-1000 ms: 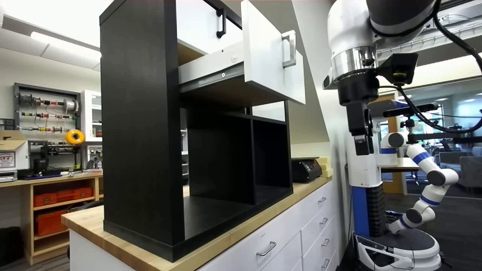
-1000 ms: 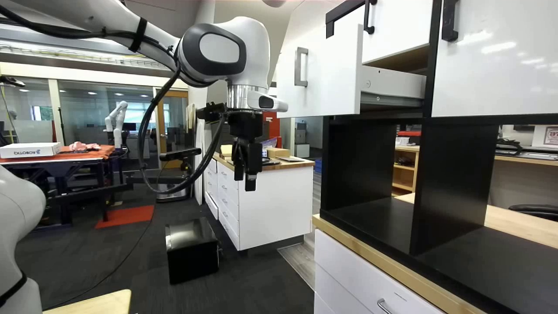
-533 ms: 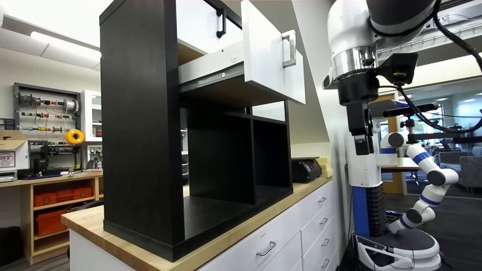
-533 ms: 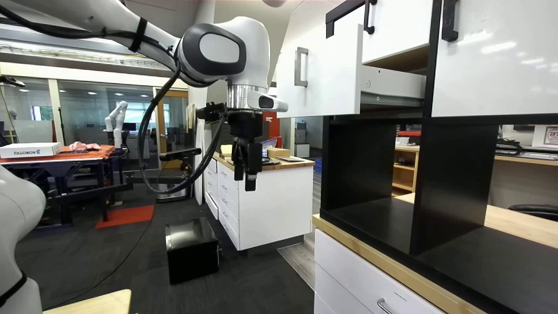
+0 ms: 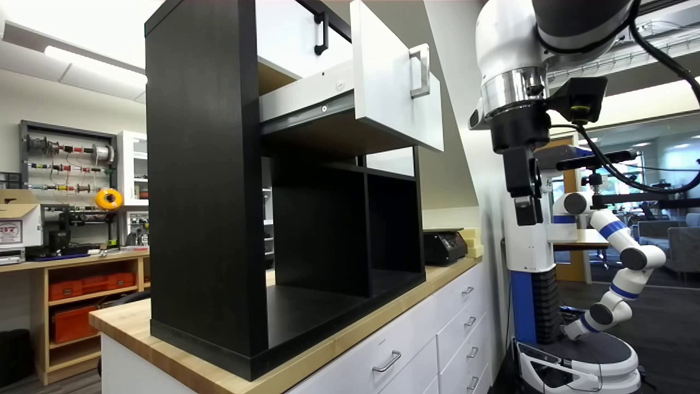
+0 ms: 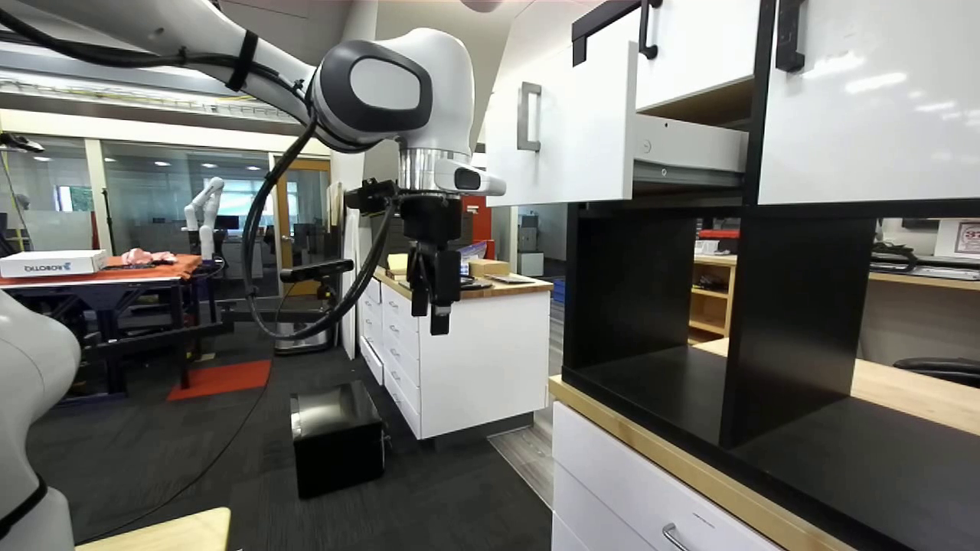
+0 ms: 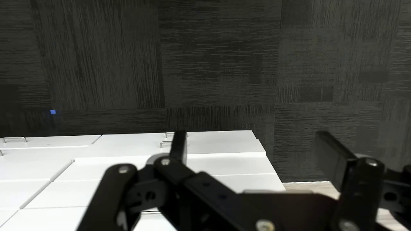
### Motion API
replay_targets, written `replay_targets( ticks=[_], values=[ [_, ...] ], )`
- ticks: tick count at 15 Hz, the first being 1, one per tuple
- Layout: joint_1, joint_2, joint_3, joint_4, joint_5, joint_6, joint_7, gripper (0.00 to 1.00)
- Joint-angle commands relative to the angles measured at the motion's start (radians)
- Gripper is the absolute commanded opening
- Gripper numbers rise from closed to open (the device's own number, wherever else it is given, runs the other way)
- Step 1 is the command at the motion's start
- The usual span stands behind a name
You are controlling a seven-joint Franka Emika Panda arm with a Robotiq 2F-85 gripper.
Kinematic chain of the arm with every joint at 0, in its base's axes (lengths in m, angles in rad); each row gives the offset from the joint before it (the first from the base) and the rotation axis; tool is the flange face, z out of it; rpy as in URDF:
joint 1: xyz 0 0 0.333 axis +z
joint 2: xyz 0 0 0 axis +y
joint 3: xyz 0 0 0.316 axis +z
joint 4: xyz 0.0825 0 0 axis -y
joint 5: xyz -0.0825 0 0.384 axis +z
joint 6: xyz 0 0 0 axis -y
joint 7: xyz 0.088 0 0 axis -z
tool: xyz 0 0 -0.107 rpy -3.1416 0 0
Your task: Close the left bottom drawer
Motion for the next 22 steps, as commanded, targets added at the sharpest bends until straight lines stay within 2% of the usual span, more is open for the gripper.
replay_targets(
  ticks=[1,7,16,22],
  values=[
    [0.001,0.000,-0.001,0.002,0.000,-0.003,0.000,1.00],
    [0.002,-0.017,0.002,0.007,-0.001,-0.020,0.003,1.00],
    [0.004,-0.177,-0.003,0.051,0.001,-0.162,-0.015,1.00],
    [-0.004,-0.245,-0.009,0.085,-0.010,-0.102,-0.022,1.00]
  ],
)
